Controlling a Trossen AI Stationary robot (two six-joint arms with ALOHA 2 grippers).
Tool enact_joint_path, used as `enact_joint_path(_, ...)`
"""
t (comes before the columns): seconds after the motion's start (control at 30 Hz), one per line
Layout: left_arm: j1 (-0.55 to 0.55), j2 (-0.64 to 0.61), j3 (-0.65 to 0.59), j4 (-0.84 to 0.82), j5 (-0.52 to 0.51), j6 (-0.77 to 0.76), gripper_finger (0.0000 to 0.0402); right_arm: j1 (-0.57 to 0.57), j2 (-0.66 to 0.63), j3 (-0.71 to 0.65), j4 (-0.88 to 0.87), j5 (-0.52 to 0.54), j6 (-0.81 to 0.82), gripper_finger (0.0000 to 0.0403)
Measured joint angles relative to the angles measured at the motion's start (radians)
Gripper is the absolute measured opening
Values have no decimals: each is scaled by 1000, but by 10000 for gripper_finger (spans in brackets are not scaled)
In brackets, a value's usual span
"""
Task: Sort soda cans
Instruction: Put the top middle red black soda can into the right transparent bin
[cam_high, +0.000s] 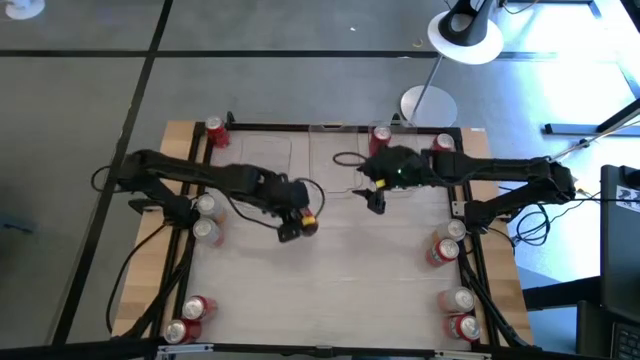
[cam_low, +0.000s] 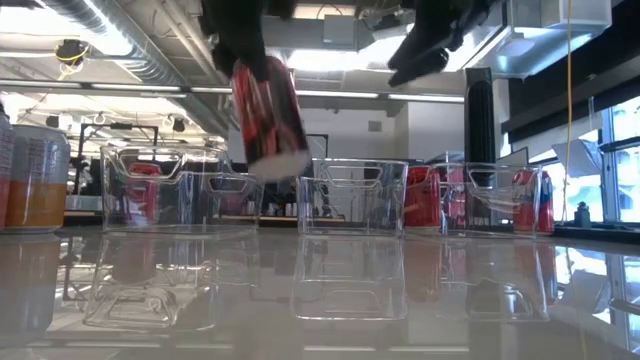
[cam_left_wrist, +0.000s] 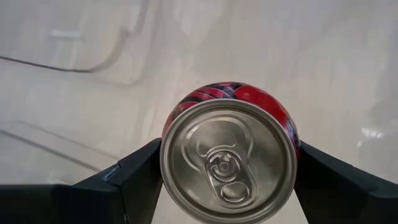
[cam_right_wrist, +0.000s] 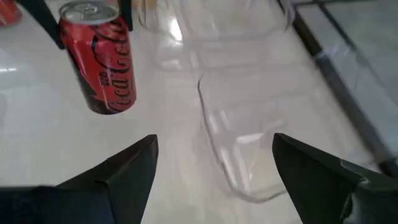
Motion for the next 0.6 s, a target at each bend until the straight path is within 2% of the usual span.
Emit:
enact_joint_path(0.27,1,132,0,5,-3,14,289,43,0,-137,79,33,93,314)
enact_joint_path(0.6,1,157,0,19,-2,50,297,41,0,-182,128,36,114,314)
